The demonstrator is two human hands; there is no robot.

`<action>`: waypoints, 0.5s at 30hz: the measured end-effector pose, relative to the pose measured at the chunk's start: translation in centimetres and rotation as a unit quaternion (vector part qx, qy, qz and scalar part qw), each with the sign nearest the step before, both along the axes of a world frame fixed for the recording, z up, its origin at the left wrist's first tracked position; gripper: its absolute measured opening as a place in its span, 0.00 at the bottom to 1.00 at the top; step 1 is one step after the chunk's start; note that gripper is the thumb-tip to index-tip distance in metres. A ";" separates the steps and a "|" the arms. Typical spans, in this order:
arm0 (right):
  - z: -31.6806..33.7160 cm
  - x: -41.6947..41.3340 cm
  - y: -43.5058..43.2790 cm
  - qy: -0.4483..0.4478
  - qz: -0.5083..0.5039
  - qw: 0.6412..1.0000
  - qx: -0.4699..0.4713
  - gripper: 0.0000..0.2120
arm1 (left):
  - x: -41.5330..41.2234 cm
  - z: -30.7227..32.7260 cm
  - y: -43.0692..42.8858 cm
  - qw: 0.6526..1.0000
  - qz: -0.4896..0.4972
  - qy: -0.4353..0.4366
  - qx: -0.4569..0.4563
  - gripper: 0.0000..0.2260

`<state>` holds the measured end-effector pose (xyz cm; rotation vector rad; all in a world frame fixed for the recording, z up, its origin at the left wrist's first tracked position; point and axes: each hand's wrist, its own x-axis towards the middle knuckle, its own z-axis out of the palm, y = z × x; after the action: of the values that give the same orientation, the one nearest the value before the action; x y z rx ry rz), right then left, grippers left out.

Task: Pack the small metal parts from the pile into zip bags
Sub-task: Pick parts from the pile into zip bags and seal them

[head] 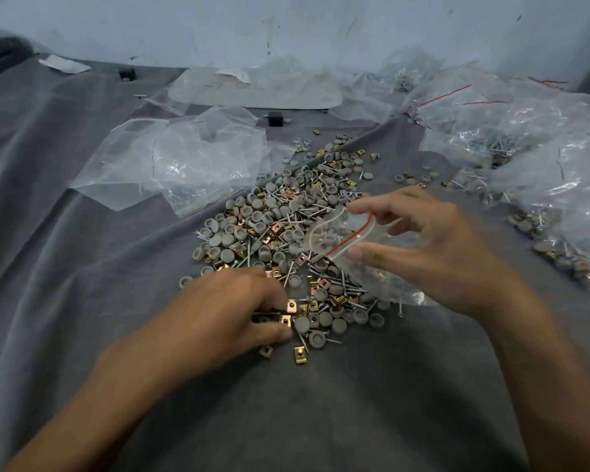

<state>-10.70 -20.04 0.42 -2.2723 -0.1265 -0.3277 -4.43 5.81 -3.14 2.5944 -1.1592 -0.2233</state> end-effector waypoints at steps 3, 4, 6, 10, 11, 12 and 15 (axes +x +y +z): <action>-0.4 0.0 0.1 0.004 0.008 1.000 -0.011 0.23 | -0.4 0.1 -0.3 1.000 -0.007 -0.021 0.001 0.16; -0.4 0.1 0.2 0.005 0.010 1.000 -0.012 0.23 | -0.5 0.1 -0.4 0.999 -0.013 -0.030 0.001 0.16; -0.6 0.2 0.3 0.012 0.013 1.000 -0.019 0.23 | -0.6 0.0 -0.5 0.998 -0.021 -0.052 0.008 0.16; -0.9 0.3 0.3 0.019 0.015 0.999 -0.025 0.20 | -0.6 -0.3 -0.7 0.993 -0.034 -0.109 0.033 0.17; -0.9 0.3 0.3 0.020 0.015 0.999 -0.024 0.20 | -0.5 -0.3 -0.7 0.992 -0.032 -0.120 0.029 0.17; -0.9 0.3 0.2 0.022 0.016 0.999 -0.023 0.21 | -0.4 -0.3 -0.7 0.991 -0.029 -0.128 0.026 0.17; -1.1 0.3 0.2 0.029 0.016 0.999 -0.023 0.23 | 0.2 -0.6 -0.7 0.991 -0.011 -0.129 0.023 0.14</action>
<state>-10.41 -19.85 -0.64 -2.3213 -0.1417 -0.2433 -4.27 5.10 -3.74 2.7130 -1.2815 0.0864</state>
